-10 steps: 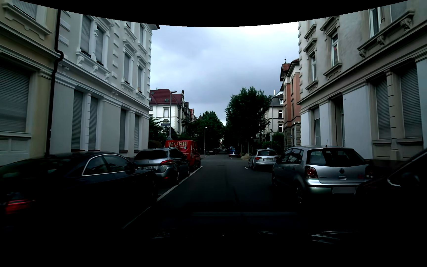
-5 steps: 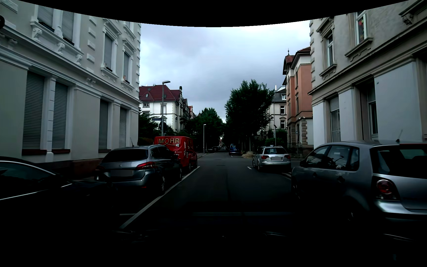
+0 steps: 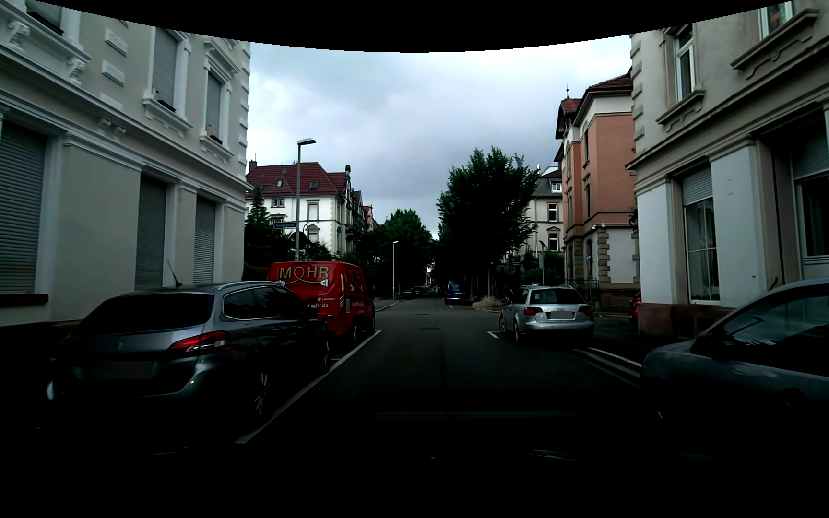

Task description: Follow the waypoints while adhering to traffic rules and regulations

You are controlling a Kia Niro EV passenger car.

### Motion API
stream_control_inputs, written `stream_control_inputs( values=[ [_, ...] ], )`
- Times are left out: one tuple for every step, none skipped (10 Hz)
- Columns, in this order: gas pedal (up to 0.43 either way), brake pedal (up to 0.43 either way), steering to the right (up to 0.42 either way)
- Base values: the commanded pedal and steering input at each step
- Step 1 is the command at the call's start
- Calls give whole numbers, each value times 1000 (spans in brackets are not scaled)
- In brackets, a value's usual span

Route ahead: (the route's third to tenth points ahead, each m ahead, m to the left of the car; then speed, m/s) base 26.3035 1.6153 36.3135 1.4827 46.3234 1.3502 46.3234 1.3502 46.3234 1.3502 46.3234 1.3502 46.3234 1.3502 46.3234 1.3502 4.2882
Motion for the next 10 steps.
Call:
stream_control_inputs(
  values=[
    [0, 0, 3],
    [0, 0, 3],
    [0, 0, 3],
    [0, 0, 3],
    [0, 0, 3],
    [0, 0, 3],
    [0, 0, 3],
    [0, 0, 3],
    [0, 0, 3],
    [0, 0, 3]
  ],
)
